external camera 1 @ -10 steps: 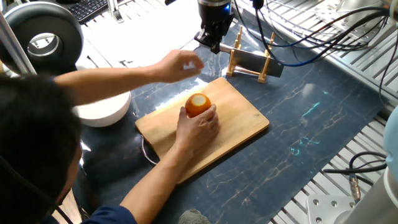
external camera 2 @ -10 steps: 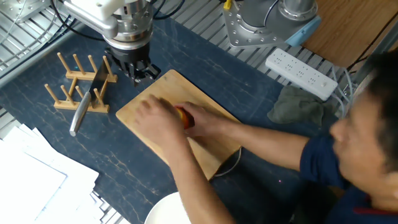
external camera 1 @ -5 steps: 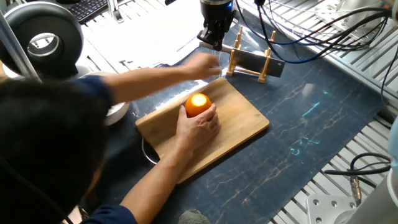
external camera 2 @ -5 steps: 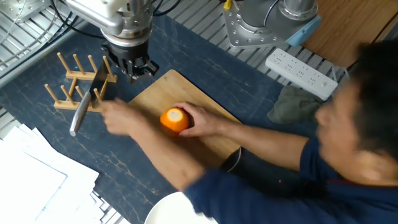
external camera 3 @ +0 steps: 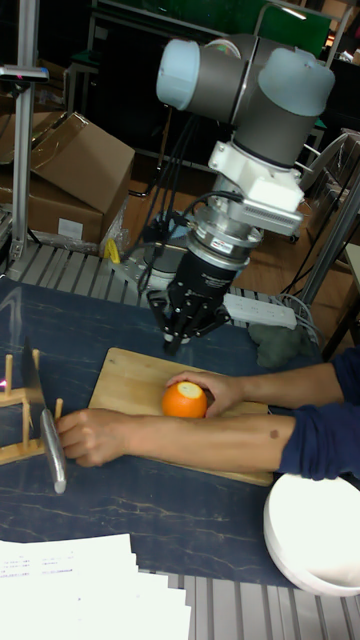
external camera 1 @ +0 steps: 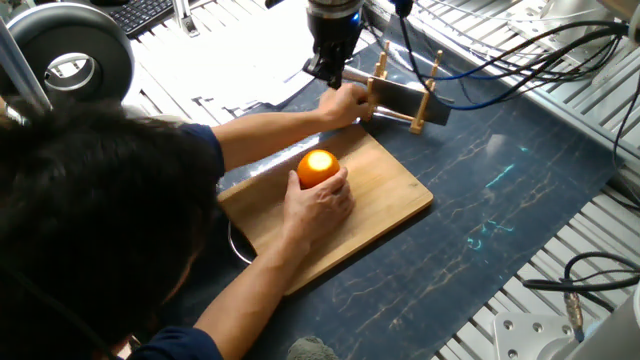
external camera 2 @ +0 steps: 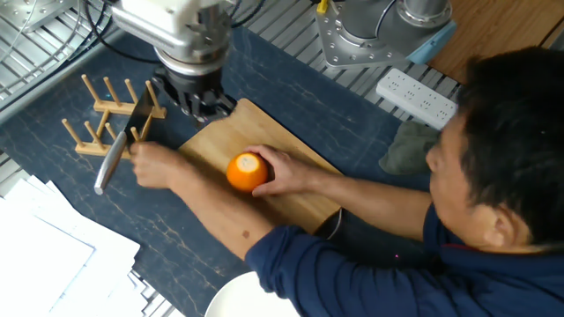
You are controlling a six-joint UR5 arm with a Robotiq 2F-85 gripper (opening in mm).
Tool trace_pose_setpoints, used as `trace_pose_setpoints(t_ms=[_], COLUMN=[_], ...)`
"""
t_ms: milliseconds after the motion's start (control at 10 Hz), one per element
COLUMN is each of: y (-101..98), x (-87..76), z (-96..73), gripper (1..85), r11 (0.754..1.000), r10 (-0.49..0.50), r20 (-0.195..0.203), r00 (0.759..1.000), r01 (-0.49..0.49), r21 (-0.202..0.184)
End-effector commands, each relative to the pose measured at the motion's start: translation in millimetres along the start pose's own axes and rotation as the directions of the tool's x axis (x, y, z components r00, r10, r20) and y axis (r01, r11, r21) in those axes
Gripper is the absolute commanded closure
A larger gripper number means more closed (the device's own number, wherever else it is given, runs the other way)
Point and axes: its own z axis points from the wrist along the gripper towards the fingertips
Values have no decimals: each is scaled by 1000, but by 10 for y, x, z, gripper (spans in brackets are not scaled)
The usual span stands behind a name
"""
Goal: Chop the orange
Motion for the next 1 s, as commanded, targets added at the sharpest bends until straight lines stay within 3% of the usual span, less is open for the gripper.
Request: trace_pose_setpoints(t_ms=[0,100,200,300,500,600,800,900], y=[200,137,214,208,325,201,173,205], x=[-65,-121,-155,-120,38,65,242,162], z=[15,60,40,-26,-168,-221,-269,-269], gripper=[843,843,843,843,843,843,843,843], r11=[999,1000,999,999,997,998,996,995], r10=[-2,-7,7,9,13,-29,-31,-17], r20=[19,27,43,48,25,23,-31,-2], r00=[1000,1000,999,999,1000,999,999,1000], r01=[3,7,-5,-7,-11,31,28,16], r21=[-35,-12,-39,-41,-79,-54,-83,-100])
